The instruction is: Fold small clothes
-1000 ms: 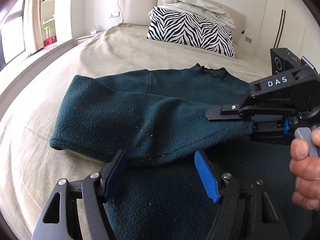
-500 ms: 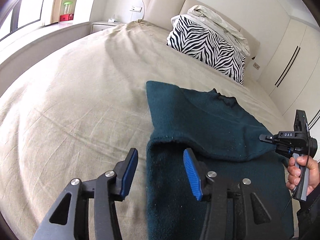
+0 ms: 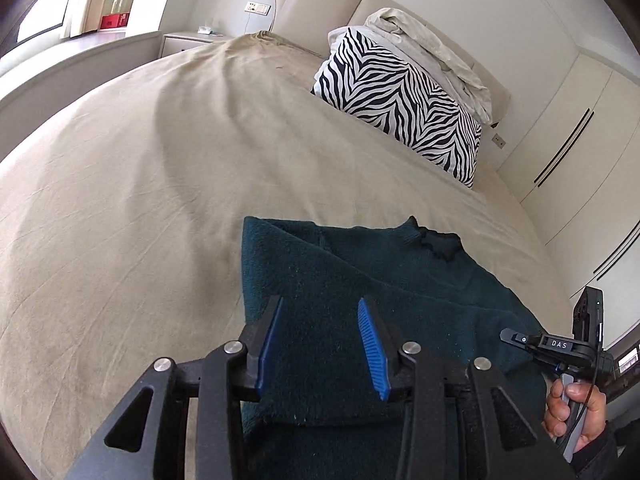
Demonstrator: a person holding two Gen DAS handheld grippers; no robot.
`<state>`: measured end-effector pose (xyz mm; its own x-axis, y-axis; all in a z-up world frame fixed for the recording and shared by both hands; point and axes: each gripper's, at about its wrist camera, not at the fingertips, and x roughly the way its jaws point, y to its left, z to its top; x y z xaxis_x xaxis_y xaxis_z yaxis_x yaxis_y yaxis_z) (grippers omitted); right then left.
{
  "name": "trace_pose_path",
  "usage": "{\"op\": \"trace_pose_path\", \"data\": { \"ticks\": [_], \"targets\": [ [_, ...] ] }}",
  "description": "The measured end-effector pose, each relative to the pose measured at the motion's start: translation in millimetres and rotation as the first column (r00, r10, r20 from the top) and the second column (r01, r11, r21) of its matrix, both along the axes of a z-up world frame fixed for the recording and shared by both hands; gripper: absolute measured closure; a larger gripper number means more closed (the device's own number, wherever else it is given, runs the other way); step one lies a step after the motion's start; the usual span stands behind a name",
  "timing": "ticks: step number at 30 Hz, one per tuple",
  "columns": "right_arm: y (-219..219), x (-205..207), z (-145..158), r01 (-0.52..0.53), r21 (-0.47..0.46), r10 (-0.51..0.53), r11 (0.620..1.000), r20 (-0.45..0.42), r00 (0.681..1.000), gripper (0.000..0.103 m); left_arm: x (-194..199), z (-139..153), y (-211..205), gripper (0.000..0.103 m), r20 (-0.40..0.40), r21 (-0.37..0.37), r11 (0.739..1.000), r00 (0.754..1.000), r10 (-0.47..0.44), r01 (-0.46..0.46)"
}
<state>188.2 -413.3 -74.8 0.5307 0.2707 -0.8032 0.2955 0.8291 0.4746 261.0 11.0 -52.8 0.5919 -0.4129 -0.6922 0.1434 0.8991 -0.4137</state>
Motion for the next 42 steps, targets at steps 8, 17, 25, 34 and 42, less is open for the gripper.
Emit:
{"op": "trace_pose_path", "data": {
  "ticks": [8,17,25,34,42],
  "targets": [
    [-24.7,1.7,-12.6,0.055,0.088,-0.053,0.995,-0.023,0.998,0.087,33.8,-44.9,6.0,0.080,-0.064,0.047,0.999,0.998,-0.018,0.021],
    [-24.9,-23.5,26.3,0.072,0.190,-0.106,0.979,0.175,0.979,0.051,45.6,-11.0,-1.0,0.071,0.002,0.042,0.999,1.000,-0.019,0.019],
    [0.9,-5.9,-24.2,-0.014,0.305,-0.026,0.952,0.126,0.992,0.054,30.4,-38.2,-13.7,0.071,0.007,0.202,0.978,0.999,-0.054,0.052],
    [-53.5,-92.4,-7.8,0.180,0.229,-0.213,0.957,0.127,0.969,0.053,-28.4,-13.9,-6.4,0.056,0.036,0.229,0.973,0.999,-0.012,0.004],
    [-183.6,-283.3,-23.4,0.643,0.344,-0.708,0.684,0.098,0.700,0.053,-75.3,9.8,-50.8,0.036,0.030,0.068,0.992,0.994,-0.109,0.107]
  ]
}}
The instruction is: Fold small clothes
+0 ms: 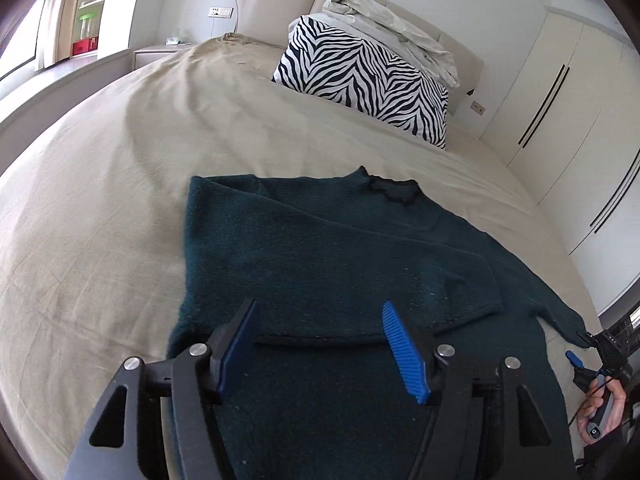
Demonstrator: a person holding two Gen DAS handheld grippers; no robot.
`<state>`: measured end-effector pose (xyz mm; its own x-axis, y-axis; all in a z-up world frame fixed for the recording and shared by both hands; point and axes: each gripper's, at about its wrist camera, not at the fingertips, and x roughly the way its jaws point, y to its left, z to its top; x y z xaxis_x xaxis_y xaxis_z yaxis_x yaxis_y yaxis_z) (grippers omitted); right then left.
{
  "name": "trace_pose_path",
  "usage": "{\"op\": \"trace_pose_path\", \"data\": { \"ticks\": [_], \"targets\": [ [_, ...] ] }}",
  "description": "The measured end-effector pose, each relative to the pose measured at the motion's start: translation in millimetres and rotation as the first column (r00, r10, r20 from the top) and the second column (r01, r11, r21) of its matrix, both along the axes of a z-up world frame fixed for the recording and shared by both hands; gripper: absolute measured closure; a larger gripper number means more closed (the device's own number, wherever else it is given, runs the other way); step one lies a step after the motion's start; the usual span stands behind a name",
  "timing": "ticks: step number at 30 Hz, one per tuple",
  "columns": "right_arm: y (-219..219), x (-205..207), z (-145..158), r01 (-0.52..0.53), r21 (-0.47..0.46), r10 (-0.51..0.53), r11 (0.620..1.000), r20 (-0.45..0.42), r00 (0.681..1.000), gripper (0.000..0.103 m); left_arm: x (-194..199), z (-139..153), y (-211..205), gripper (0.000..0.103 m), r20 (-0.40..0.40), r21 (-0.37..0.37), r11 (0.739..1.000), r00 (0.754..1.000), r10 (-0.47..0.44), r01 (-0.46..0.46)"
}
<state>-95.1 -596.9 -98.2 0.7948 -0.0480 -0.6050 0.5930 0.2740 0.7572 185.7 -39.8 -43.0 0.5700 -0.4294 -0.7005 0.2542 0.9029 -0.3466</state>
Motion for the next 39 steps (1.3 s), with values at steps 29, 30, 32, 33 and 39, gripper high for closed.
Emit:
{"op": "trace_pose_path", "data": {
  "ticks": [29,30,32,33,39],
  "targets": [
    [181.9,153.4,102.5,-0.582,-0.598,0.419,0.551,-0.405,0.813,0.092,-5.9,-17.0,-58.2,0.031,-0.192,-0.305,0.950,0.973,-0.126,0.063],
    [218.4,169.5,96.5,-0.631,-0.599,0.455,0.494,-0.440,0.774,0.092,-4.7,-19.0,-60.0,0.030,-0.203,-0.319,0.945,0.970,-0.135,0.065],
    [272.7,191.9,77.4,-0.689,-0.578,0.500,0.437,-0.481,0.720,0.092,-3.2,-24.6,-66.1,0.030,-0.230,-0.344,0.936,0.961,-0.155,0.069],
    [289.8,194.3,65.8,-0.715,-0.552,0.519,0.429,-0.498,0.695,0.092,-2.7,-27.6,-69.2,0.030,-0.244,-0.357,0.932,0.955,-0.165,0.070],
    [308.1,176.9,33.9,-0.732,-0.495,0.542,0.468,-0.493,0.681,0.089,3.1,-47.6,-99.8,0.023,-0.316,-0.410,0.909,0.922,-0.224,0.080]
  ]
}}
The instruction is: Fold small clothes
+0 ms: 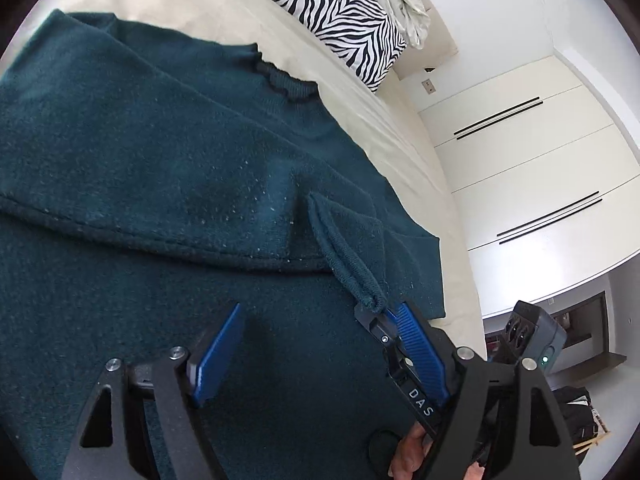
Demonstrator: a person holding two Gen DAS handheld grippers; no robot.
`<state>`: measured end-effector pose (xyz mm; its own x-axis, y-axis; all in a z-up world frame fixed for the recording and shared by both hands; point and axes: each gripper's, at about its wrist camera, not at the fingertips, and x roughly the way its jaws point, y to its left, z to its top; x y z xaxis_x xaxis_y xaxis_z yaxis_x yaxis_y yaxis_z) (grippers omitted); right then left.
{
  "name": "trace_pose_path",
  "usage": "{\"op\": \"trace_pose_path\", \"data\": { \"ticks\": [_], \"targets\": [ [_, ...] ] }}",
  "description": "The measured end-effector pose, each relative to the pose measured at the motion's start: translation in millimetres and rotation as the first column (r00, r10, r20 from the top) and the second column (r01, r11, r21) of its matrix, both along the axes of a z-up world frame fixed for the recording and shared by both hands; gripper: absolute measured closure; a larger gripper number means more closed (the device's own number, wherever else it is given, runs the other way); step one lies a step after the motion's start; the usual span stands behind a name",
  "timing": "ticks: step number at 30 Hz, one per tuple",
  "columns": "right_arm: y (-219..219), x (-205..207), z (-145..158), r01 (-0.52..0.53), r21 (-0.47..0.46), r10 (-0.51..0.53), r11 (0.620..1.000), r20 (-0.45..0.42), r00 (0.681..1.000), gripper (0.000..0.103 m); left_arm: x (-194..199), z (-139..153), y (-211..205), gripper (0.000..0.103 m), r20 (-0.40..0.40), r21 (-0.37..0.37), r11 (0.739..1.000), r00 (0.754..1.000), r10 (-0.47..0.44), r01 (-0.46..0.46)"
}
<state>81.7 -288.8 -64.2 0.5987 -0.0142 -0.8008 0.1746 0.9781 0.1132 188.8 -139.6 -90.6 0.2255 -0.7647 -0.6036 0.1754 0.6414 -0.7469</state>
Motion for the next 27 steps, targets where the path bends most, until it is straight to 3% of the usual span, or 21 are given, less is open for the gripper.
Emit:
{"op": "trace_pose_path", "data": {
  "ticks": [3,7,10,11,12,13,15,16,18,23,27],
  "targets": [
    [-11.6,2.5,-4.1,-0.003,0.035,0.003,0.999,0.005,1.000,0.087,8.4,-3.6,-17.9,0.021,-0.042,-0.032,0.999,0.999,-0.022,0.021],
    [-16.2,-8.9,-3.6,-0.007,0.078,0.006,0.997,0.016,1.000,0.086,23.3,-3.8,-45.3,0.024,-0.041,0.022,0.998,0.998,-0.056,0.057],
    [-25.4,-21.0,-2.1,0.001,0.167,-0.004,0.986,0.022,1.000,0.086,33.3,-10.6,-64.6,0.060,-0.074,0.066,0.994,0.994,-0.082,0.087],
    [-29.7,-26.0,-3.0,0.007,0.206,-0.012,0.978,0.024,1.000,0.086,36.0,-11.3,-68.5,0.066,-0.075,0.082,0.993,0.994,-0.082,0.088],
    [-34.5,-30.2,-3.8,0.016,0.243,-0.023,0.970,0.028,0.999,0.086,38.5,-10.9,-70.8,0.082,-0.075,0.101,0.991,0.994,-0.081,0.088],
    [-39.8,-36.5,-5.0,0.028,0.277,-0.039,0.961,0.033,0.999,0.086,40.0,-9.4,-71.5,0.089,-0.075,0.114,0.990,0.994,-0.080,0.089],
    [-52.1,-48.7,-8.8,0.053,0.348,-0.071,0.936,0.040,0.997,0.079,40.6,-2.1,-70.2,0.091,-0.052,0.120,0.988,0.995,-0.086,0.092],
    [-59.2,-55.2,-11.1,0.067,0.386,-0.091,0.920,0.045,0.995,0.074,39.2,4.2,-68.7,0.093,-0.032,0.129,0.987,0.995,-0.089,0.093],
    [-75.3,-68.3,-15.1,0.100,0.473,-0.146,0.875,0.062,0.987,0.043,33.9,21.6,-63.4,0.093,0.028,0.148,0.984,0.995,-0.099,0.094],
    [-111.2,-85.4,-19.8,0.131,0.667,-0.253,0.734,0.089,0.963,0.038,36.4,68.9,-37.4,0.094,0.215,0.212,0.977,0.973,-0.085,0.039],
    [-131.5,-89.4,-26.9,0.159,0.772,-0.322,0.615,0.062,0.945,0.038,51.9,77.8,-7.4,0.094,0.272,0.220,0.975,0.962,-0.031,-0.031]
  ]
}}
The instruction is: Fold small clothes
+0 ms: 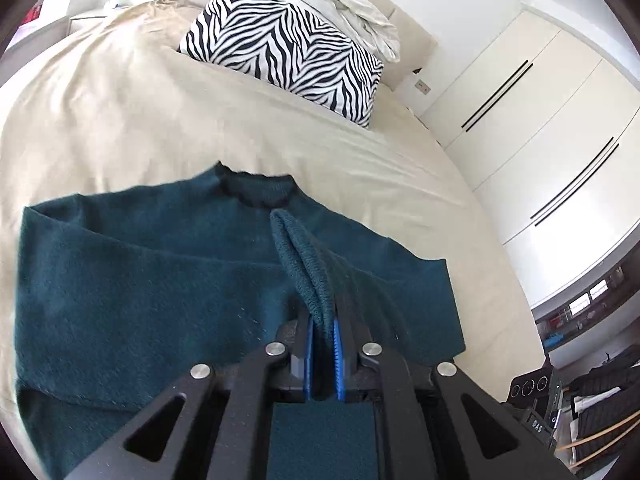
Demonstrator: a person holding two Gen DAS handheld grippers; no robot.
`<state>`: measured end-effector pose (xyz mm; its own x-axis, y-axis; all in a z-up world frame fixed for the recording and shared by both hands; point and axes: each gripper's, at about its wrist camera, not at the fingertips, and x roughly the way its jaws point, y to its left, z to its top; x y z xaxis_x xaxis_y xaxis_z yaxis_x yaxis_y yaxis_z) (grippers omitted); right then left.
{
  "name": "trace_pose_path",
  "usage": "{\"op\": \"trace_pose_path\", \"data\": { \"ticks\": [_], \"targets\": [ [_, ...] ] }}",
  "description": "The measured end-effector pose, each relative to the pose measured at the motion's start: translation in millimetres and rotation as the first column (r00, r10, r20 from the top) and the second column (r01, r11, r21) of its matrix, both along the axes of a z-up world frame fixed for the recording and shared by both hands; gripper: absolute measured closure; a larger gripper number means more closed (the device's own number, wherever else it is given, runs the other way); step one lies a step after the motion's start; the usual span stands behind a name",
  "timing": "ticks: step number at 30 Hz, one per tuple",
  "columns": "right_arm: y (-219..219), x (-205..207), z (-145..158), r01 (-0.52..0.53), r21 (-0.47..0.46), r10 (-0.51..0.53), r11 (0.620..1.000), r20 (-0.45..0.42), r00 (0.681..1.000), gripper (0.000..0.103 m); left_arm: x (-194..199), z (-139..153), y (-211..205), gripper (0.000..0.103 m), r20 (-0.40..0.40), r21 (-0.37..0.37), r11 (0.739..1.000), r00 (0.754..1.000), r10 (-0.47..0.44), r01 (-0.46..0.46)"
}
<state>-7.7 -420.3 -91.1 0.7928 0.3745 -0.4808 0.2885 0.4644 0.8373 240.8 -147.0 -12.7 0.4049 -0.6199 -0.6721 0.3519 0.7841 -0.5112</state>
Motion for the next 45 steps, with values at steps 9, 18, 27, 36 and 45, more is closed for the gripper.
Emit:
{"op": "trace_pose_path", "data": {
  "ticks": [9,18,27,36,45],
  "targets": [
    [-30.1,20.0,-23.3,0.164,0.245,-0.159,0.956,-0.040,0.987,0.038,25.7,-34.8,63.7,0.094,-0.018,0.042,0.991,0.992,0.124,-0.123],
    [-70.6,42.3,-45.5,0.338,0.336,-0.347,0.879,-0.035,0.937,0.039,34.3,-80.0,74.4,0.093,-0.078,0.074,0.990,0.989,0.126,-0.120],
    [-77.7,30.4,-44.2,0.336,0.346,-0.354,0.876,-0.013,0.935,0.038,28.4,-83.9,84.7,0.090,-0.087,0.025,0.993,0.989,0.118,-0.116],
    [-83.8,50.4,19.7,0.183,0.141,-0.185,0.973,0.001,0.983,0.036,25.3,-94.3,89.6,0.090,-0.084,-0.028,0.992,0.990,0.117,-0.120],
    [-108.9,164.3,-28.6,0.085,0.198,-0.071,0.977,-0.075,0.995,0.038,25.2,-104.1,95.4,0.089,-0.067,-0.072,0.991,0.992,0.104,-0.109]
  ]
}}
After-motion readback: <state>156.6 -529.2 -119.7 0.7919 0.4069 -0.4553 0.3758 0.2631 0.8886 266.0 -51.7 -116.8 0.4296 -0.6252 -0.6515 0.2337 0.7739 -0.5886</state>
